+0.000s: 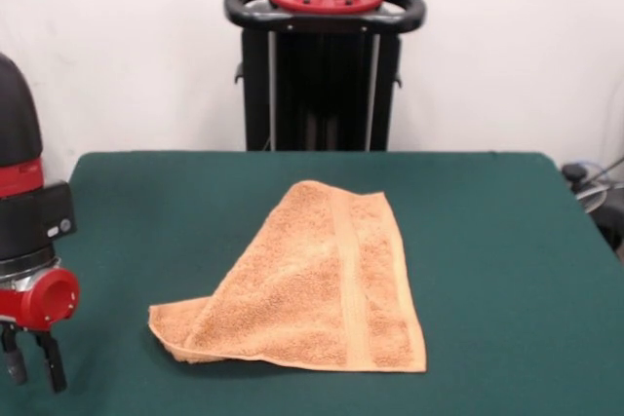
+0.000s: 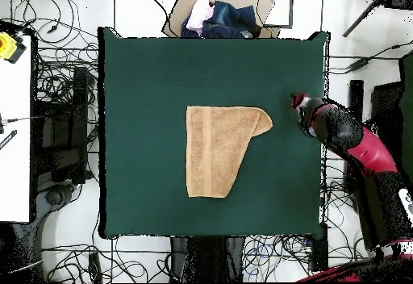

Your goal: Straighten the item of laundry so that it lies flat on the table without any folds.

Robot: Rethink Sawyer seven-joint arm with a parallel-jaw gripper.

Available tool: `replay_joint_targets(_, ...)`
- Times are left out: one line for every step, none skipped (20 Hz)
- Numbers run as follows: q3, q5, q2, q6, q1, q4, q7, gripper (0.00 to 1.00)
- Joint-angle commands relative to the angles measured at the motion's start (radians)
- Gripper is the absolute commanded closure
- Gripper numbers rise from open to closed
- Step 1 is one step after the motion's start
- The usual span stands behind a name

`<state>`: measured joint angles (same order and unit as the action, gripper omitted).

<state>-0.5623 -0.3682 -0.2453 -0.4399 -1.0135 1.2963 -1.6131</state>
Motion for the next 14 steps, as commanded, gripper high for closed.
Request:
replay_joint_targets(0.006, -0.023, -0.006, -0.002, 0.022, 0.104, -0.017, 0.0)
replay_joint_targets(0.036, 0.016, -0.043, -0.045, 0.035, 0.166, -0.091, 0.0)
replay_joint_targets(0.051, 0.045, -0.08, -0.071, 0.045, 0.218, -0.146, 0.0)
replay_joint_targets(0.064, 0.072, -0.121, -0.094, 0.06, 0.263, -0.192, 0.0)
replay_joint_targets(0.077, 0.1, -0.163, -0.117, 0.075, 0.309, -0.238, 0.0)
replay_joint_targets(0.085, 0.12, -0.2, -0.122, 0.089, 0.344, -0.267, 0.0)
replay_joint_targets(0.093, 0.15, -0.23, -0.139, 0.103, 0.374, -0.293, 0.0)
replay_joint_targets(0.095, 0.17, -0.254, -0.138, 0.112, 0.401, -0.311, 0.0)
replay_joint_targets(0.1, 0.194, -0.273, -0.136, 0.123, 0.427, -0.331, 0.0)
replay_joint_targets(0.108, 0.215, -0.29, -0.126, 0.137, 0.448, -0.347, 0.0)
replay_joint_targets(0.113, 0.232, -0.307, -0.118, 0.147, 0.471, -0.364, 0.0)
replay_joint_targets(0.125, 0.246, -0.32, -0.101, 0.165, 0.486, -0.38, 0.0)
replay_joint_targets(0.138, 0.259, -0.328, -0.084, 0.182, 0.498, -0.391, 0.0)
replay_joint_targets(0.153, 0.274, -0.333, -0.07, 0.201, 0.505, -0.399, 0.0)
